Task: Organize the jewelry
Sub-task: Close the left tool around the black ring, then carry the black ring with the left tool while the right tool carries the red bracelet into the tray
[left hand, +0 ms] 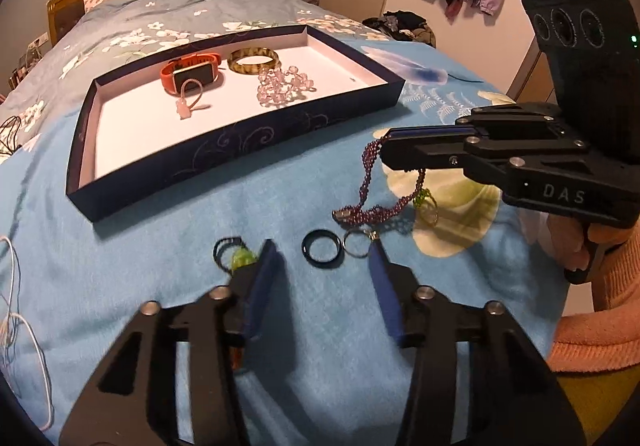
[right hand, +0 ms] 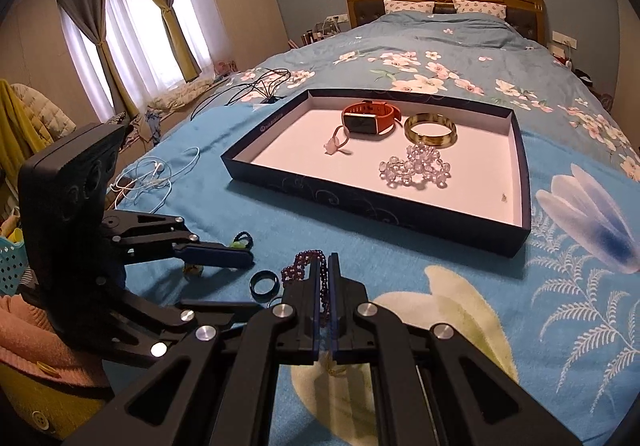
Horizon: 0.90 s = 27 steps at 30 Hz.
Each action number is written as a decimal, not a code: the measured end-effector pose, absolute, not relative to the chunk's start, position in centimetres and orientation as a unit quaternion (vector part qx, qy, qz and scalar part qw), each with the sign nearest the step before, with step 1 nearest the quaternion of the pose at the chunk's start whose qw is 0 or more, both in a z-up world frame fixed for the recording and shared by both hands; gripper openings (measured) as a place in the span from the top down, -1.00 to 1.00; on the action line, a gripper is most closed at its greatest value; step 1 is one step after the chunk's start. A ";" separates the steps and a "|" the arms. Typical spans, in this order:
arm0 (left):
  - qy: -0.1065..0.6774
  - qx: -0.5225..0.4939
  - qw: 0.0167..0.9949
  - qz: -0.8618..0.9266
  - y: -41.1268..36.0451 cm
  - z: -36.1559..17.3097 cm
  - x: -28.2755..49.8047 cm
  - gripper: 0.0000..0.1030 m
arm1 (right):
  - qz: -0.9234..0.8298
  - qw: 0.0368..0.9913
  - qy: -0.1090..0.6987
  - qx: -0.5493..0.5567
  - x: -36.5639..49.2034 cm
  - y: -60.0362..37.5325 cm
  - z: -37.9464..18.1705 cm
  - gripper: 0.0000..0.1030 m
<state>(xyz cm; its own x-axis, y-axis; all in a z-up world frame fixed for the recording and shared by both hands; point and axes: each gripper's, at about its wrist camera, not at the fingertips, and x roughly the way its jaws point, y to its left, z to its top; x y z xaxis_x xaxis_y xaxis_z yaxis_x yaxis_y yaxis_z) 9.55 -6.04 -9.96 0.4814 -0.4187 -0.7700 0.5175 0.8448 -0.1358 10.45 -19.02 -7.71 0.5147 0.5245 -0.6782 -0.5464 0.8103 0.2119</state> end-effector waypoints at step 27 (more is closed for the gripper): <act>0.362 0.029 0.894 -0.262 -4.2 -5.1 10.0 0.58 | 0.302 0.892 0.336 0.009 11.1 -20.2 -4.6 0.95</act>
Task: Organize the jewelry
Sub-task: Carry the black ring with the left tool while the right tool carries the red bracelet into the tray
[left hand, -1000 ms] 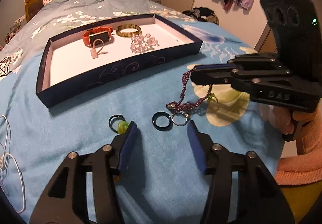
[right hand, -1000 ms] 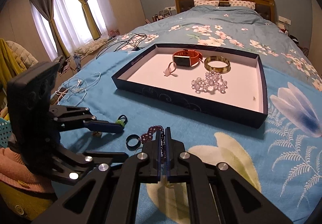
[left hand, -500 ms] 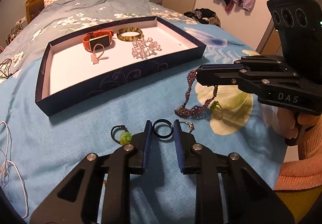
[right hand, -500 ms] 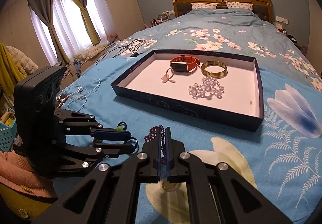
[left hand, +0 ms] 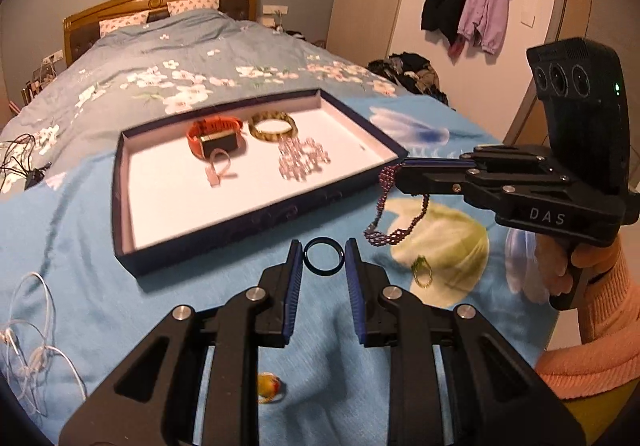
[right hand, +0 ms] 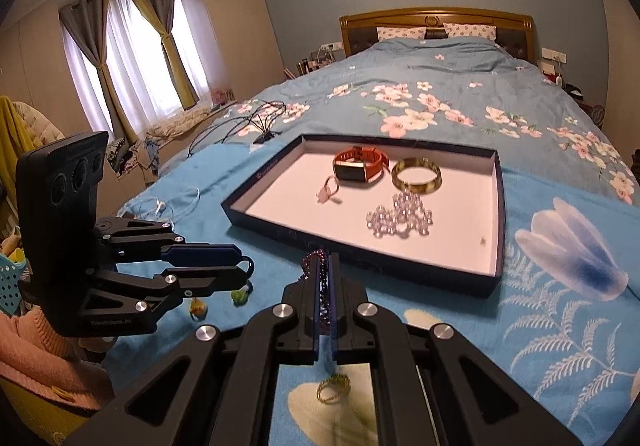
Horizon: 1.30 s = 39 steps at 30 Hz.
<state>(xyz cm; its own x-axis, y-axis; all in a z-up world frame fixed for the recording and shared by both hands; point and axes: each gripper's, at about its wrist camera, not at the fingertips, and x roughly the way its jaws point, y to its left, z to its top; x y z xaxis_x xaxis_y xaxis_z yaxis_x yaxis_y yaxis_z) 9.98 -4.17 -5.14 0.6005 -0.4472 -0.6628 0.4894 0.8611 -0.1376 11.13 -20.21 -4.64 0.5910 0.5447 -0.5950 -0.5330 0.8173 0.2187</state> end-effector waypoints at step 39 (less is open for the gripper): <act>0.345 0.026 0.912 -0.221 -4.0 -3.4 17.5 0.58 | 0.272 0.906 0.324 0.011 18.8 -19.1 -3.2 0.95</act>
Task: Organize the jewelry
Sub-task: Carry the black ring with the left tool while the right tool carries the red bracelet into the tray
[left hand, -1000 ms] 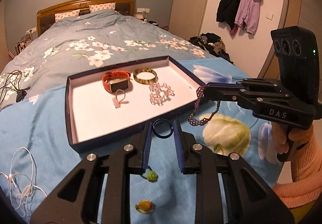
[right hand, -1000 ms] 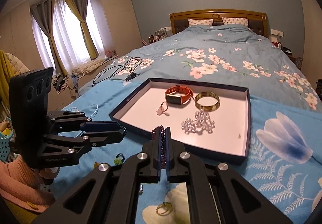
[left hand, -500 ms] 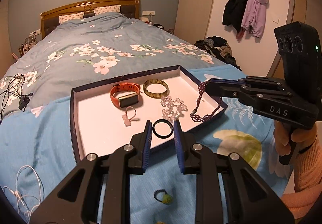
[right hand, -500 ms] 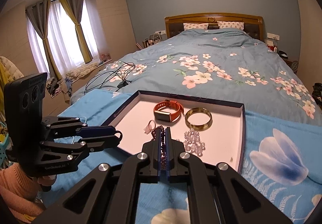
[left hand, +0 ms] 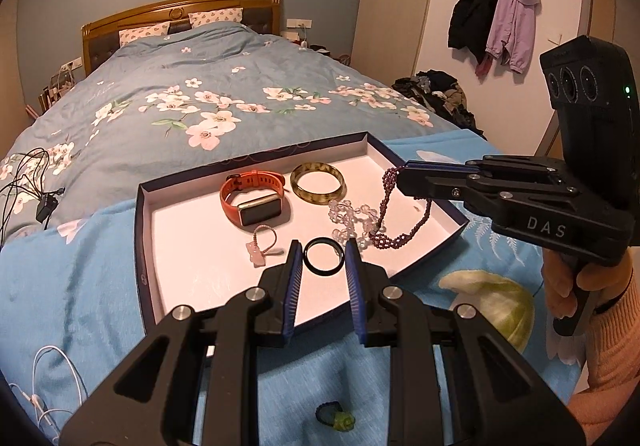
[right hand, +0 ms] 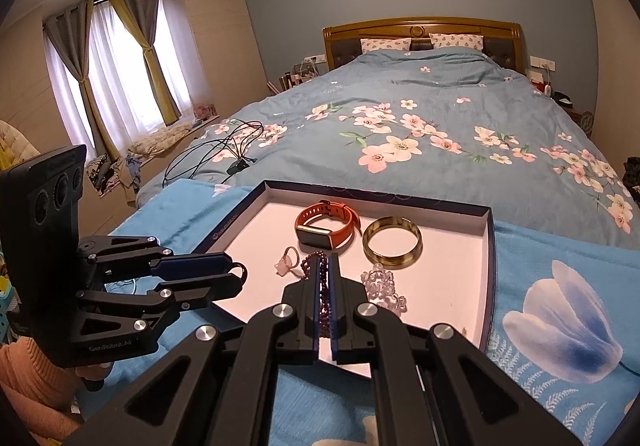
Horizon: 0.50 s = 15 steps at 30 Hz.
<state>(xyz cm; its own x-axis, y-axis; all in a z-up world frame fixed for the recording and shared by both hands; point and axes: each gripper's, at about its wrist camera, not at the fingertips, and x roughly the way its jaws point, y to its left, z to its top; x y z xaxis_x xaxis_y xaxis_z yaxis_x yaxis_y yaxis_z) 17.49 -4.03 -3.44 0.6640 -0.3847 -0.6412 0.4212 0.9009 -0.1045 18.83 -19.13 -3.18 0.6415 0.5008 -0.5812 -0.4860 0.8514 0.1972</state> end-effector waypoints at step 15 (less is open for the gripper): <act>0.375 0.016 0.904 -0.205 -3.5 -5.6 20.1 0.58 | 0.272 0.900 0.340 0.012 20.5 -18.6 -4.1 0.95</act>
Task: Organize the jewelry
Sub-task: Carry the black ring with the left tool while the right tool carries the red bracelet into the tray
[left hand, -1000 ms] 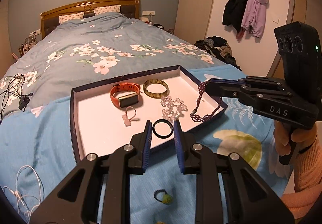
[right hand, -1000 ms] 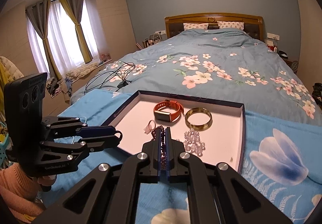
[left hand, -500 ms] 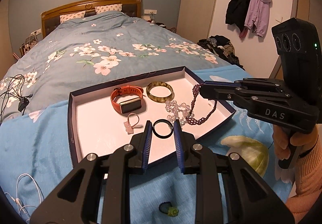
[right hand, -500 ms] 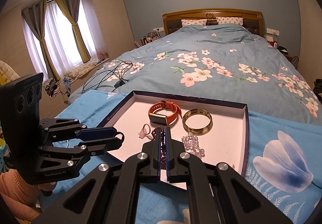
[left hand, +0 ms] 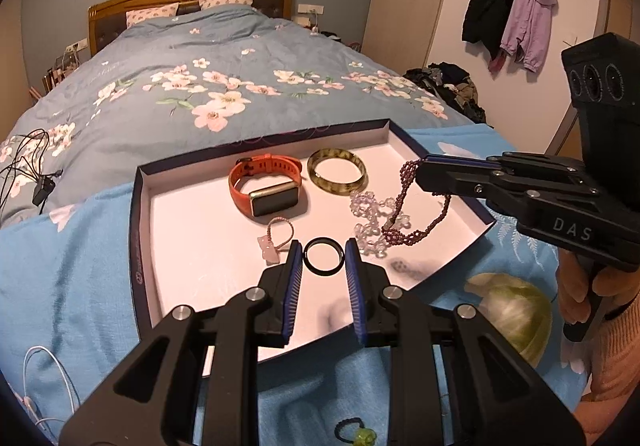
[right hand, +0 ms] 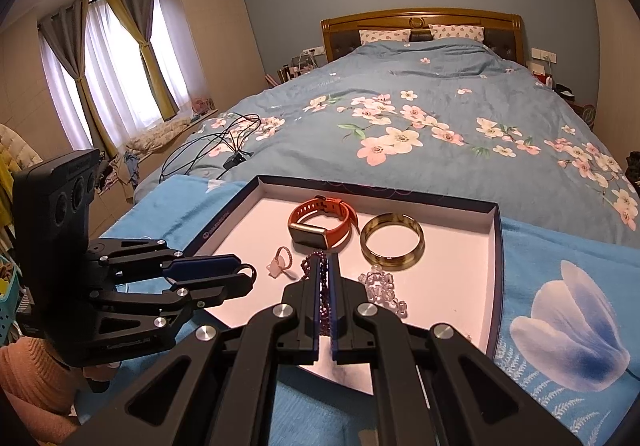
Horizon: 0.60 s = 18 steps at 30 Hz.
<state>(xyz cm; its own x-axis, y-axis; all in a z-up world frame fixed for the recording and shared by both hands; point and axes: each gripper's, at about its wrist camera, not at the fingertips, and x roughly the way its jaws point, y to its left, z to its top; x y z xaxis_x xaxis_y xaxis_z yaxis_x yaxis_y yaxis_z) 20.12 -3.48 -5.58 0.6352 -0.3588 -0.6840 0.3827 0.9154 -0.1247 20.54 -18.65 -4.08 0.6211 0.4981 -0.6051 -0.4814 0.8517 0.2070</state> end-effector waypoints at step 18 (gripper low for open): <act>0.407 0.018 0.893 -0.191 -4.2 -7.6 22.3 0.58 | 0.271 0.891 0.364 0.030 22.8 -18.4 -5.4 0.95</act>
